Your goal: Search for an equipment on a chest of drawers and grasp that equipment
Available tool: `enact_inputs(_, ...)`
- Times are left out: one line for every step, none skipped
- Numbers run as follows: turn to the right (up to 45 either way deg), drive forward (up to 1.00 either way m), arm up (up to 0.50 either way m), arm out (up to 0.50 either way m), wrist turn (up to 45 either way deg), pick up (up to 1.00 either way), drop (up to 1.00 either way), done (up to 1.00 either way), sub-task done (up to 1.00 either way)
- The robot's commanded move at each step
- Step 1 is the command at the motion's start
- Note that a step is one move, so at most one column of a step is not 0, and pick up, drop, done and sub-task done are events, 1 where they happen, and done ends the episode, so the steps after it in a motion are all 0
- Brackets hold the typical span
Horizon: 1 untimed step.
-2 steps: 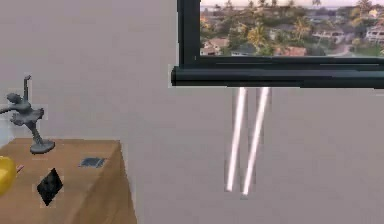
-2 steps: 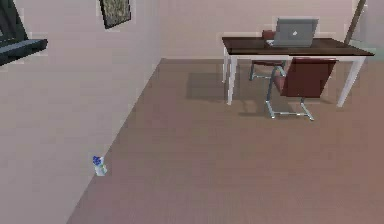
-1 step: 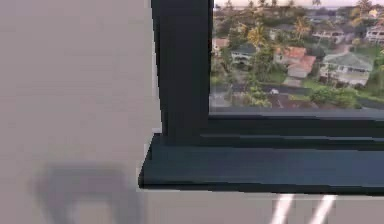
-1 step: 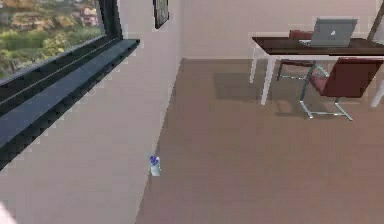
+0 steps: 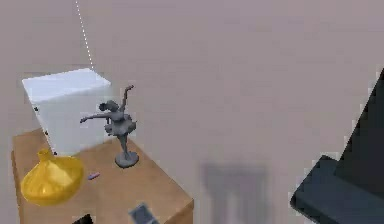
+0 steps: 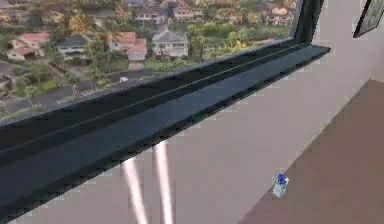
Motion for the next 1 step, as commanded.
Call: enact_inputs(-45.0, 0.0, 0.0, 0.0, 0.0, 0.0, 0.0, 0.0, 0.0)
